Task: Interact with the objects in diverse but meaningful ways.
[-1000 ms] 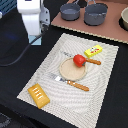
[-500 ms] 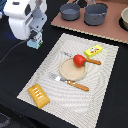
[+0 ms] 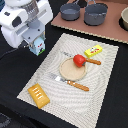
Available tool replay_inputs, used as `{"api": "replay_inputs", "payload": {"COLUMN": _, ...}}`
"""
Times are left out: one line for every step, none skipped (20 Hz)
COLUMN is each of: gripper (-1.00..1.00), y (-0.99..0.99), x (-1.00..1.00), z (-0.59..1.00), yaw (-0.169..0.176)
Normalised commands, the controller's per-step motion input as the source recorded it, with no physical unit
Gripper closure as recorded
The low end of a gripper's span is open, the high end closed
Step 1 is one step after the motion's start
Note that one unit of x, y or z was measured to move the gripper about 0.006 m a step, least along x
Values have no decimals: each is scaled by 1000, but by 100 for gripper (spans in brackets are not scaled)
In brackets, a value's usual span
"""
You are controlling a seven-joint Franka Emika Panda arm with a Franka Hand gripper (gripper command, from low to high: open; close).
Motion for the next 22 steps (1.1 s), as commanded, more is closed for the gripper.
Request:
{"api": "replay_inputs", "payload": {"gripper": 100, "y": 0, "x": 763, "z": -103, "yaw": -59}}
{"api": "replay_inputs", "payload": {"gripper": 100, "y": 0, "x": 763, "z": -89, "yaw": -57}}
{"api": "replay_inputs", "payload": {"gripper": 100, "y": 0, "x": 791, "z": -80, "yaw": -56}}
{"api": "replay_inputs", "payload": {"gripper": 100, "y": 0, "x": 797, "z": -51, "yaw": -57}}
{"api": "replay_inputs", "payload": {"gripper": 100, "y": 0, "x": 823, "z": -23, "yaw": -63}}
{"api": "replay_inputs", "payload": {"gripper": 100, "y": -26, "x": 840, "z": 0, "yaw": -70}}
{"api": "replay_inputs", "payload": {"gripper": 100, "y": -74, "x": 826, "z": 0, "yaw": -83}}
{"api": "replay_inputs", "payload": {"gripper": 100, "y": -111, "x": 806, "z": 0, "yaw": -89}}
{"api": "replay_inputs", "payload": {"gripper": 100, "y": -114, "x": 786, "z": 0, "yaw": -90}}
{"api": "replay_inputs", "payload": {"gripper": 100, "y": -106, "x": 751, "z": -11, "yaw": -88}}
{"api": "replay_inputs", "payload": {"gripper": 100, "y": -103, "x": 729, "z": -26, "yaw": -86}}
{"api": "replay_inputs", "payload": {"gripper": 100, "y": -103, "x": 671, "z": -46, "yaw": -85}}
{"api": "replay_inputs", "payload": {"gripper": 100, "y": -137, "x": 657, "z": -43, "yaw": -87}}
{"api": "replay_inputs", "payload": {"gripper": 100, "y": -123, "x": 640, "z": -57, "yaw": -88}}
{"api": "replay_inputs", "payload": {"gripper": 100, "y": -154, "x": 614, "z": -51, "yaw": -88}}
{"api": "replay_inputs", "payload": {"gripper": 100, "y": -180, "x": 540, "z": -80, "yaw": -88}}
{"api": "replay_inputs", "payload": {"gripper": 100, "y": -197, "x": 526, "z": -66, "yaw": -78}}
{"api": "replay_inputs", "payload": {"gripper": 100, "y": -226, "x": 494, "z": -31, "yaw": -70}}
{"api": "replay_inputs", "payload": {"gripper": 100, "y": -194, "x": 451, "z": -40, "yaw": -68}}
{"api": "replay_inputs", "payload": {"gripper": 100, "y": -169, "x": 429, "z": -51, "yaw": -59}}
{"api": "replay_inputs", "payload": {"gripper": 100, "y": -143, "x": 306, "z": -103, "yaw": -34}}
{"api": "replay_inputs", "payload": {"gripper": 100, "y": -103, "x": 77, "z": -169, "yaw": 0}}
